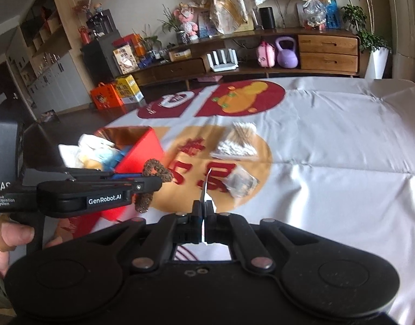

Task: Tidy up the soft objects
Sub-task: 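Lift the bracelet with the left gripper and carry it over the tin, then lower the brown beaded bracelet into the tin and open the left gripper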

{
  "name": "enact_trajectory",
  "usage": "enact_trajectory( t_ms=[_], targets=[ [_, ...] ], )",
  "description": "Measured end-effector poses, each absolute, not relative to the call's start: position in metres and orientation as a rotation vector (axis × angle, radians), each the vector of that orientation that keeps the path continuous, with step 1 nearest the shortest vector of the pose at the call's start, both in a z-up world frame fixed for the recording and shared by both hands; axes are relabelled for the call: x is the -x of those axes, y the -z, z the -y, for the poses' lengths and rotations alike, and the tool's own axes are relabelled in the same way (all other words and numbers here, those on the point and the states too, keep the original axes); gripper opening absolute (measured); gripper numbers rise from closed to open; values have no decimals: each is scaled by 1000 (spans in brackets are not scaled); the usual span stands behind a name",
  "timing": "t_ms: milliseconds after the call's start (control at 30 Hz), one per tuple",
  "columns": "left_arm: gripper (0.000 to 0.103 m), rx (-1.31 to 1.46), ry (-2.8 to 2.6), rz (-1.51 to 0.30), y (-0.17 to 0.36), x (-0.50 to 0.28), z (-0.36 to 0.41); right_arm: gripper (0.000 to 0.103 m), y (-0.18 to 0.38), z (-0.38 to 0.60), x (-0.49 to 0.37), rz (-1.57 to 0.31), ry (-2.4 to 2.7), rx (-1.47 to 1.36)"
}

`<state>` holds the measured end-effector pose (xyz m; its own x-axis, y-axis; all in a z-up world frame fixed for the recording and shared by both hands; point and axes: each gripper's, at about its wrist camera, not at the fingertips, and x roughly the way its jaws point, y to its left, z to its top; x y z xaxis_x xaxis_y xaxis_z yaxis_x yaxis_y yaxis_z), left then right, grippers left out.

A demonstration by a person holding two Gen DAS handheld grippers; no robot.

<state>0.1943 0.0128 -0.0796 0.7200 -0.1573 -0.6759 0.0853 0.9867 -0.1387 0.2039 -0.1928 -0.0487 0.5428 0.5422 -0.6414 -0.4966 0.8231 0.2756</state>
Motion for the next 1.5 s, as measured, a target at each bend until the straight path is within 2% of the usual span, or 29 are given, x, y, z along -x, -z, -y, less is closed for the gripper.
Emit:
enact_trajectory(
  t_ms=[733, 1100, 1500],
  targets=[
    [16, 113, 52, -660, -5, -146, -89, 1, -30, 109, -183, -717, -779, -79],
    [16, 106, 4, -626, -27, -148, -141, 1, -37, 62, -193, -725, -815, -84],
    [16, 160, -11, -641, -14, -181, -189, 1, -13, 10, -228, -788, -800, -48]
  ],
)
